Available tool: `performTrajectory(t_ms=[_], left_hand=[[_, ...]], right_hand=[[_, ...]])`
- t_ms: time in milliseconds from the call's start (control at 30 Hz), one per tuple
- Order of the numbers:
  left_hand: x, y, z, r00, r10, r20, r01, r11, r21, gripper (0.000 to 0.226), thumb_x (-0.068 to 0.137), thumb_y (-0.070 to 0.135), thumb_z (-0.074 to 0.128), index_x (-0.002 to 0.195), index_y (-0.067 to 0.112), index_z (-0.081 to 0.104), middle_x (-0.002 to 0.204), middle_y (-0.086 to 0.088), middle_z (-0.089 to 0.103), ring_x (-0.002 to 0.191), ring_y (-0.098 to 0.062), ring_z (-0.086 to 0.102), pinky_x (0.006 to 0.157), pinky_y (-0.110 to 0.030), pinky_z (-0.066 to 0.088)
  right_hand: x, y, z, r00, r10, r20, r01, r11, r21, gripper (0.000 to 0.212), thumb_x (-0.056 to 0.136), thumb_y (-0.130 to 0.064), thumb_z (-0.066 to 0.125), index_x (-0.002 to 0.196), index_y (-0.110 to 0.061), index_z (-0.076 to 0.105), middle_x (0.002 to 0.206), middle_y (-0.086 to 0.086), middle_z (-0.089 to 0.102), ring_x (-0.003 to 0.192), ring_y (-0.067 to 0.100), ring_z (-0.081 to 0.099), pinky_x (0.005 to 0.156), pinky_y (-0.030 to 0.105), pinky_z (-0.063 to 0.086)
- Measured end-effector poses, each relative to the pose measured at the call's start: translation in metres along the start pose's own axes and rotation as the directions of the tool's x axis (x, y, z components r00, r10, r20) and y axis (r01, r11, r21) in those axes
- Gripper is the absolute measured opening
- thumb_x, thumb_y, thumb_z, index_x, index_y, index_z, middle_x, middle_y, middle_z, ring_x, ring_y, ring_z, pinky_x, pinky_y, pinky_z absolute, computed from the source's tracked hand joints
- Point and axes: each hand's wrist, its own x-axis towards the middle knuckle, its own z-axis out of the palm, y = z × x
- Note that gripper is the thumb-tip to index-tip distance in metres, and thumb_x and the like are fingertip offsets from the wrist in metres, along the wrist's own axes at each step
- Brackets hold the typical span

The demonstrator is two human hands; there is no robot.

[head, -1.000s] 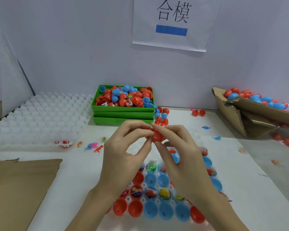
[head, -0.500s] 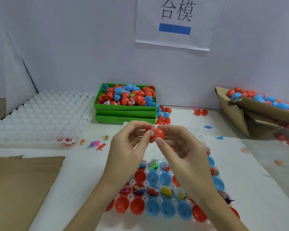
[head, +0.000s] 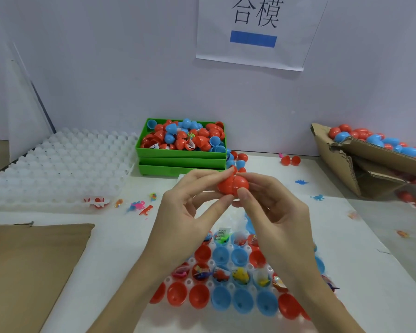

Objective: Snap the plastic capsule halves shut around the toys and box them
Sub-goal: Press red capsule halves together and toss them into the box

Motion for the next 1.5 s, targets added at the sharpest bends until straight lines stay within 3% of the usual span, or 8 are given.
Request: performTrajectory(t_ms=[367, 733, 933, 1133, 1233, 1300, 1400, 1500], left_hand=[[0.0, -0.004, 0.002, 0.996, 0.078, -0.043, -0.073, 0.992, 0.098, 0.042, 0.085, 0.016, 0.079, 0.127, 0.019, 0.075, 0.116, 0.006, 0.07, 0.111, -0.024, 0.071, 0.094, -0.024, 0.058], [-0.002, -0.006, 0.001, 0.992, 0.121, -0.036, -0.112, 0.975, 0.19, 0.045, 0.089, 0.02, 0.077, 0.134, 0.021, 0.071, 0.119, 0.007, 0.067, 0.109, -0.027, 0.069, 0.098, -0.035, 0.058], [-0.003, -0.008, 0.003, 0.99, 0.135, -0.029, -0.122, 0.956, 0.266, 0.046, 0.089, 0.018, 0.078, 0.135, 0.021, 0.07, 0.118, 0.005, 0.066, 0.109, -0.025, 0.069, 0.095, -0.036, 0.059], [-0.003, -0.007, 0.003, 0.973, 0.232, -0.006, -0.2, 0.854, 0.479, 0.049, 0.092, 0.01, 0.075, 0.14, 0.014, 0.065, 0.115, 0.003, 0.064, 0.112, -0.01, 0.062, 0.094, -0.013, 0.05], [-0.006, -0.006, 0.009, 0.969, 0.243, -0.037, -0.188, 0.832, 0.522, 0.051, 0.096, 0.015, 0.073, 0.145, 0.013, 0.06, 0.126, 0.006, 0.064, 0.122, -0.011, 0.059, 0.105, -0.016, 0.047], [-0.007, -0.004, 0.012, 0.967, 0.252, -0.034, -0.202, 0.842, 0.501, 0.053, 0.096, 0.016, 0.073, 0.147, 0.014, 0.057, 0.134, 0.009, 0.064, 0.13, -0.01, 0.057, 0.109, -0.017, 0.043], [-0.007, -0.003, 0.01, 0.97, 0.243, -0.03, -0.204, 0.871, 0.446, 0.056, 0.093, 0.012, 0.077, 0.146, 0.015, 0.059, 0.136, 0.008, 0.066, 0.132, -0.01, 0.059, 0.109, -0.02, 0.045], [-0.006, -0.001, 0.005, 0.969, 0.247, -0.029, -0.212, 0.882, 0.421, 0.052, 0.091, 0.019, 0.075, 0.142, 0.014, 0.063, 0.133, 0.007, 0.068, 0.129, -0.009, 0.062, 0.107, -0.021, 0.048]], right_hand=[[0.002, -0.002, -0.007, 0.996, 0.008, 0.09, 0.001, 0.996, -0.092, 0.03, 0.096, -0.022, 0.065, 0.125, -0.02, 0.07, 0.111, -0.01, 0.076, 0.104, 0.019, 0.073, 0.087, 0.022, 0.059], [-0.002, -0.002, 0.0, 1.0, -0.009, 0.025, 0.012, 0.99, -0.142, 0.032, 0.095, -0.025, 0.065, 0.126, -0.024, 0.069, 0.111, -0.014, 0.076, 0.106, 0.011, 0.072, 0.088, 0.02, 0.058], [-0.004, -0.004, 0.005, 0.996, 0.089, 0.003, -0.089, 0.996, -0.012, 0.023, 0.095, -0.024, 0.068, 0.116, -0.03, 0.073, 0.104, -0.018, 0.077, 0.102, 0.006, 0.074, 0.084, 0.012, 0.056], [-0.004, -0.003, 0.006, 0.975, 0.223, 0.022, -0.224, 0.969, 0.105, 0.022, 0.095, -0.026, 0.07, 0.116, -0.028, 0.078, 0.107, -0.01, 0.079, 0.101, 0.009, 0.075, 0.083, 0.014, 0.057], [-0.002, -0.001, 0.004, 0.916, 0.392, 0.089, -0.399, 0.861, 0.316, 0.019, 0.091, -0.029, 0.074, 0.109, -0.028, 0.081, 0.113, 0.0, 0.079, 0.107, 0.018, 0.075, 0.088, 0.021, 0.059], [0.0, -0.001, 0.002, 0.836, 0.482, 0.263, -0.545, 0.67, 0.505, 0.024, 0.093, -0.025, 0.074, 0.115, -0.018, 0.079, 0.125, 0.011, 0.074, 0.118, 0.026, 0.071, 0.093, 0.028, 0.059], [0.001, 0.0, -0.001, 0.72, 0.51, 0.47, -0.688, 0.437, 0.58, 0.032, 0.097, -0.024, 0.073, 0.125, -0.007, 0.074, 0.132, 0.015, 0.069, 0.127, 0.026, 0.065, 0.097, 0.035, 0.057], [0.001, 0.001, -0.001, 0.679, 0.481, 0.554, -0.723, 0.307, 0.619, 0.035, 0.099, -0.021, 0.072, 0.129, -0.003, 0.07, 0.133, 0.018, 0.067, 0.13, 0.028, 0.062, 0.103, 0.042, 0.054]])
